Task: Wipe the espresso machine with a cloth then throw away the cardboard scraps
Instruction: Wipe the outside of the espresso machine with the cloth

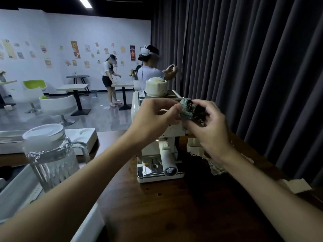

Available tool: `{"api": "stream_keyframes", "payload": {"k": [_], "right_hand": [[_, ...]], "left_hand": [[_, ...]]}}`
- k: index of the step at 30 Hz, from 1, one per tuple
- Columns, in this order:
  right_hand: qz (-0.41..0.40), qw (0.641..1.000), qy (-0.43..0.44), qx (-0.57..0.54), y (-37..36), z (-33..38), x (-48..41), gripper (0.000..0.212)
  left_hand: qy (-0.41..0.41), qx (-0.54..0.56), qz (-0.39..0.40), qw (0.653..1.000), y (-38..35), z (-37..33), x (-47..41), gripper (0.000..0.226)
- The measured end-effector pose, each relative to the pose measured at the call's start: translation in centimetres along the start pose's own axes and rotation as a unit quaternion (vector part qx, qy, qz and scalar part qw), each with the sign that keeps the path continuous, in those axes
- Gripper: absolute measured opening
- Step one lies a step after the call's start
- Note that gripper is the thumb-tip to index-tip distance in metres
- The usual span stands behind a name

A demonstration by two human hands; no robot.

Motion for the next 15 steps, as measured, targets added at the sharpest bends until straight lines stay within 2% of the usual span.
{"api": "stream_keyframes", "payload": {"k": [2, 4, 6, 10, 15], "right_hand": [[-0.018, 0.998, 0.02, 0.053, 0.1, -0.1, 0.0, 0.043], [-0.026, 0.991, 0.051, 0.119, 0.3, -0.3, 0.3, 0.04], [-0.018, 0.984, 0.074, 0.159, 0.6, -0.4, 0.5, 0.045], [0.023, 0.965, 0.106, 0.24, 1.1, -0.9, 0.0, 0.044], [0.036, 0.959, 0.131, 0.249, 1.0, -2.1, -0.3, 0.039]], "left_hand": [[-0.018, -0.119, 0.0, 0.993, 1.4, -0.1, 0.5, 0.011], [-0.023, -0.263, 0.008, 0.964, 3.0, 0.1, 1.0, 0.018], [-0.002, -0.349, 0.036, 0.936, 4.5, 0.4, 1.3, 0.03], [0.032, -0.4, 0.077, 0.912, 6.2, 1.2, 1.9, 0.04], [0.054, -0.392, 0.051, 0.917, 7.3, 1.8, 1.5, 0.046]]}}
Point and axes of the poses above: each hand's wrist, its own x-axis away from the middle knuckle, its own y-axis out of the back of the hand, z = x × y, the point moved 1 cm from there along -x, towards the middle knuckle, and after that the axes turned 15 degrees about z, right-handed, at the moved point
